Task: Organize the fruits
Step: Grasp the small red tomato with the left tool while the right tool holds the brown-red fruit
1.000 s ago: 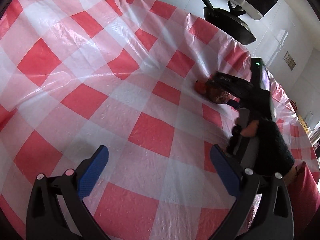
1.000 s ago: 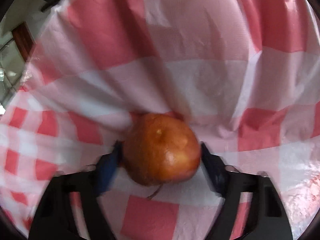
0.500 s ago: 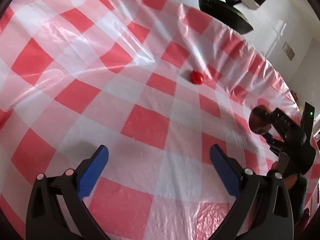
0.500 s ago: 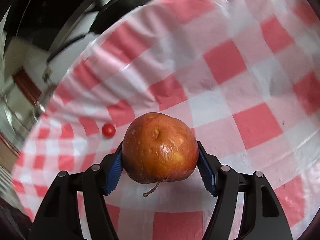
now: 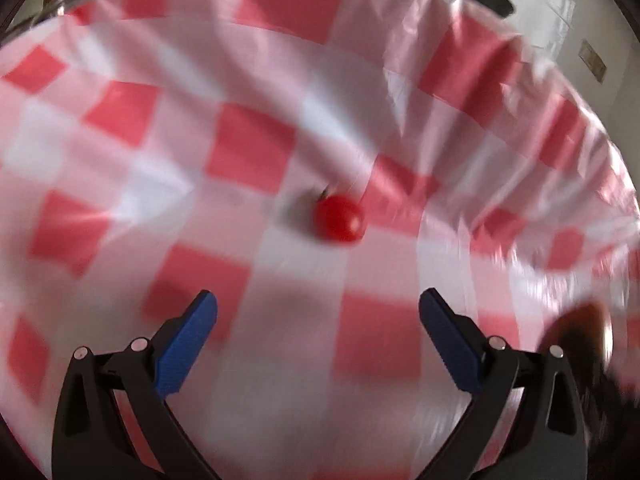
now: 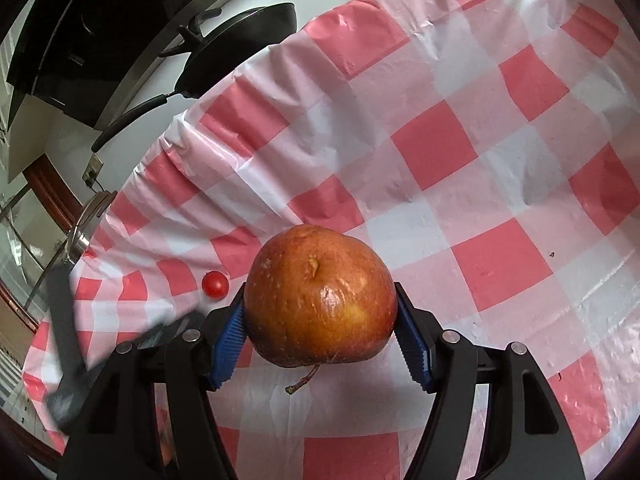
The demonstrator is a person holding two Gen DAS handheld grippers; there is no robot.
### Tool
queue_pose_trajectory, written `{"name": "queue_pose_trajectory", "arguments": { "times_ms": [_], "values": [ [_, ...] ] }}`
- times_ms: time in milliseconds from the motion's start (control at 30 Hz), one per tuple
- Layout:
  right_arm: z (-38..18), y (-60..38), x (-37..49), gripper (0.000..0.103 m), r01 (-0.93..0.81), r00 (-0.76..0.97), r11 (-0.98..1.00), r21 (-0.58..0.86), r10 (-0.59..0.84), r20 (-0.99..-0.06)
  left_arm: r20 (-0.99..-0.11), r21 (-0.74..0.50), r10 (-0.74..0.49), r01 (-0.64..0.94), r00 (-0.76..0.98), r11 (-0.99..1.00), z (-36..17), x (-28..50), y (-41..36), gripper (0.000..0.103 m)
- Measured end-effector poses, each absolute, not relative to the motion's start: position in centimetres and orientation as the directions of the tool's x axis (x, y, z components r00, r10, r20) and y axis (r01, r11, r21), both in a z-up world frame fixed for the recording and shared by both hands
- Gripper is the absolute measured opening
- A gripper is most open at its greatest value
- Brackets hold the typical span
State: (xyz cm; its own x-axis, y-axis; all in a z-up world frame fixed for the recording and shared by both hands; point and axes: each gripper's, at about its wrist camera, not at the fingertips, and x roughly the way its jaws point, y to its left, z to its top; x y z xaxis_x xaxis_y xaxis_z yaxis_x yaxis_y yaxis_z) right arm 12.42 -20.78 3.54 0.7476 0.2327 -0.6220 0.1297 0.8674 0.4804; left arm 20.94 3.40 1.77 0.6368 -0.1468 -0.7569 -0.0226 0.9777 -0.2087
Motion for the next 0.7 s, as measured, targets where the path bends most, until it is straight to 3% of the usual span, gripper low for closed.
{"name": "queue_pose_trajectory", "arguments": {
  "times_ms": [167,233,267,533,700],
  "values": [
    [3.6,-20.9,12.5,0.066,0.124,0.745,0.867,0.482,0.239,-0.622,-0.780,-0.146,-0.080,-0.057,0.621,0.988,1.0,25.5,1.3,0.084],
    [3.6,-21.0,12.5,0.066,0.122,0.746,0.866,0.485,0.243,-0.620,-0.788,-0.068,-0.013,-0.066,0.615,0.995,0.9,26.3,0.7,0.060],
    [3.5,-21.0,12.5,0.066,0.122,0.746,0.865,0.487,0.243,-0.620,-0.783,-0.046,-0.004,-0.051,0.622,0.998,1.0,26.1,0.6,0.033],
    [3.6,-21.0,12.6,0.066,0.128,0.743,0.865,0.485,0.240,-0.625,-0.714,-0.131,-0.075,-0.027,0.696,0.991,2.7,19.2,4.3,0.032],
    [3.5,-20.9,12.8,0.066,0.141,0.735,0.867,0.478,0.232,-0.637,-0.690,-0.137,-0.052,-0.060,0.722,0.989,3.6,15.0,6.9,0.032]
  ]
}}
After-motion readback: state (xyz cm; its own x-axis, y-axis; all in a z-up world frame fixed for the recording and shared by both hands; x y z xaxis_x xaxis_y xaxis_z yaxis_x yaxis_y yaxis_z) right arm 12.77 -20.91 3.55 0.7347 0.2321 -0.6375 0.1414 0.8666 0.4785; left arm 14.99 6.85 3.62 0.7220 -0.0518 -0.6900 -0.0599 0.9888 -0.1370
